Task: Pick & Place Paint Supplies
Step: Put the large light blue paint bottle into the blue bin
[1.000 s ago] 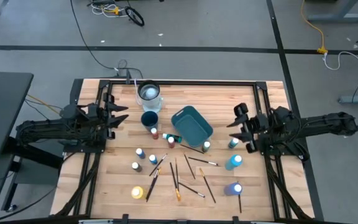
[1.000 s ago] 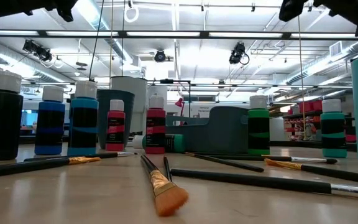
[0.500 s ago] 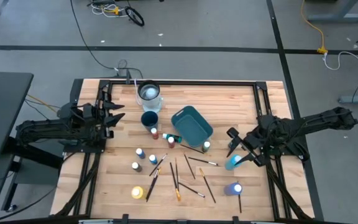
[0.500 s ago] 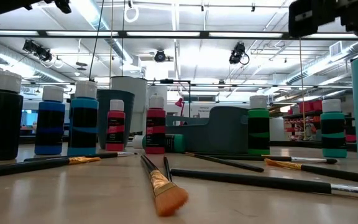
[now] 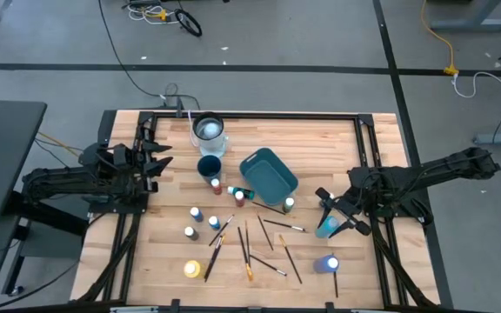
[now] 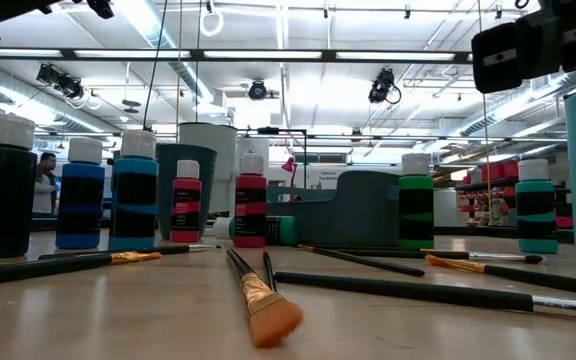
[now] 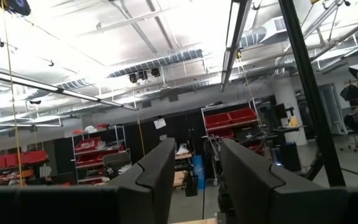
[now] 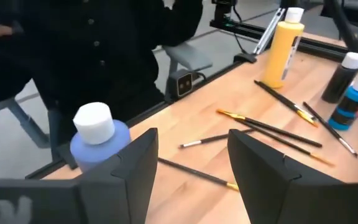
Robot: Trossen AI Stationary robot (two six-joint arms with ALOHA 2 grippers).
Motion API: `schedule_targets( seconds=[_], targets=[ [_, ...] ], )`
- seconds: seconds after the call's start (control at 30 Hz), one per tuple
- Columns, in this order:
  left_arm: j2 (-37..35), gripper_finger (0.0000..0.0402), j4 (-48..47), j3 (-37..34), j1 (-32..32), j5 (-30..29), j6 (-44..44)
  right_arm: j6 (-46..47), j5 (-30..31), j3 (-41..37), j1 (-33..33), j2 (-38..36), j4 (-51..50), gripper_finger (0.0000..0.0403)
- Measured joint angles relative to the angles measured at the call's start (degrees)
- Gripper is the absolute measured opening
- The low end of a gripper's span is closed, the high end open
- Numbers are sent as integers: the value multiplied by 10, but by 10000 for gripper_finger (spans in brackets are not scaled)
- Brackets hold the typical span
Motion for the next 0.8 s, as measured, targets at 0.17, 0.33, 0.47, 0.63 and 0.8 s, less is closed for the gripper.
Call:
schedule_targets(
  seconds=[0.17, 0.33, 0.47, 0.63, 0.8],
  targets=[
    [0, 137, -1, 0, 0, 0, 2, -9, 3, 0, 0, 0, -38, 190],
    [0, 137, -5, 0, 0, 0, 2, -8, 4, 0, 0, 0, -49, 170],
    [0, 137, -7, 0, 0, 0, 2, -9, 5, 0, 0, 0, -49, 148],
    [0, 137, -8, 0, 0, 0, 2, -9, 5, 0, 0, 1, -60, 107],
    [0, 137, -8, 0, 0, 0, -8, -11, 13, 1, 0, 14, -55, 97]
  ],
)
